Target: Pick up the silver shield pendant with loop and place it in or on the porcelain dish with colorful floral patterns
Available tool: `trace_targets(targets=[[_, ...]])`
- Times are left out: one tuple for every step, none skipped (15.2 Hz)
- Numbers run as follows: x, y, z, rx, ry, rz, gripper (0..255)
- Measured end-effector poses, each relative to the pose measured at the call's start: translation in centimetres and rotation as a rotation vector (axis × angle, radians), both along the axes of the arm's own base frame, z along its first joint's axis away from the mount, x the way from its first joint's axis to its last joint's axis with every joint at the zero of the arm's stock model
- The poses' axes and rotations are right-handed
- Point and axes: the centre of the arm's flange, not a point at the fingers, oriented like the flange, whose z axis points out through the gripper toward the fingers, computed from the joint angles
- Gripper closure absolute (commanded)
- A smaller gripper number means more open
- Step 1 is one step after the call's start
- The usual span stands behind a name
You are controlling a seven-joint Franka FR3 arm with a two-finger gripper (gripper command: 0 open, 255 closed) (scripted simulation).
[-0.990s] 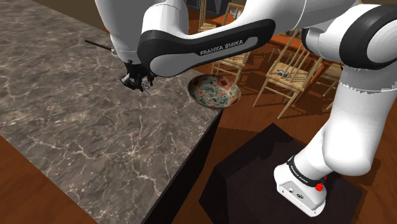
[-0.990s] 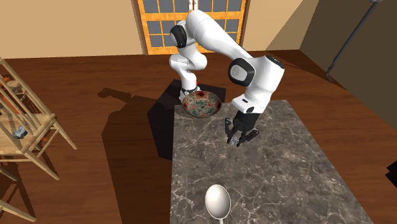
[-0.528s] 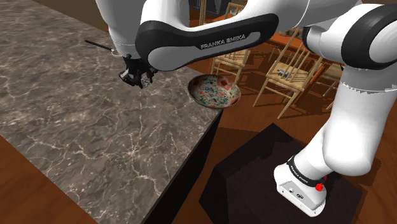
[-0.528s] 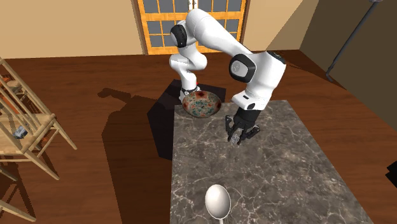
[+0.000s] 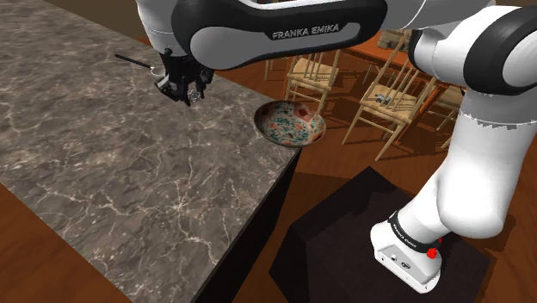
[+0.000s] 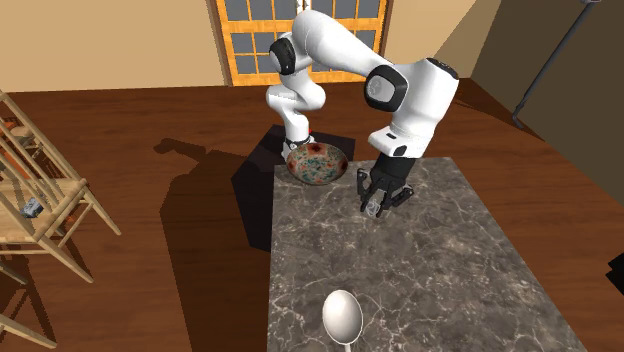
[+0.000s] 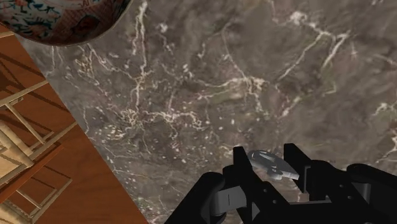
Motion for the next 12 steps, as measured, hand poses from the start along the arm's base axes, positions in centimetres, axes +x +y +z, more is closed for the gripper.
trace_targets(targets=[[0.0, 0.0, 0.6, 0.000, 0.000, 0.000, 255], [0.1, -0.2, 1.0, 0.000, 0.000, 0.000, 255], [0.0, -0.1, 1.5, 0.000, 0.000, 0.000, 255], [0.0, -0.1, 2.0, 0.000, 0.000, 0.000, 255], [0.0, -0.2, 2.6, 0.000, 0.000, 0.000, 255], [0.0, -0.1, 3.1, 0.000, 0.000, 0.000, 255], [0.0, -0.1, 3.7, 0.000, 0.000, 0.000, 255], [-0.1, -0.1, 4.2, 0.000, 0.000, 0.000, 255], [-0.1, -0.1, 4.7, 0.000, 0.000, 0.000, 255], [-0.1, -0.1, 5.3, 0.000, 0.000, 0.000, 255], [0.0, -0.1, 5.8, 0.000, 0.000, 0.000, 255], [-0.3, -0.6, 6.1, 0.000, 0.000, 0.000, 255]])
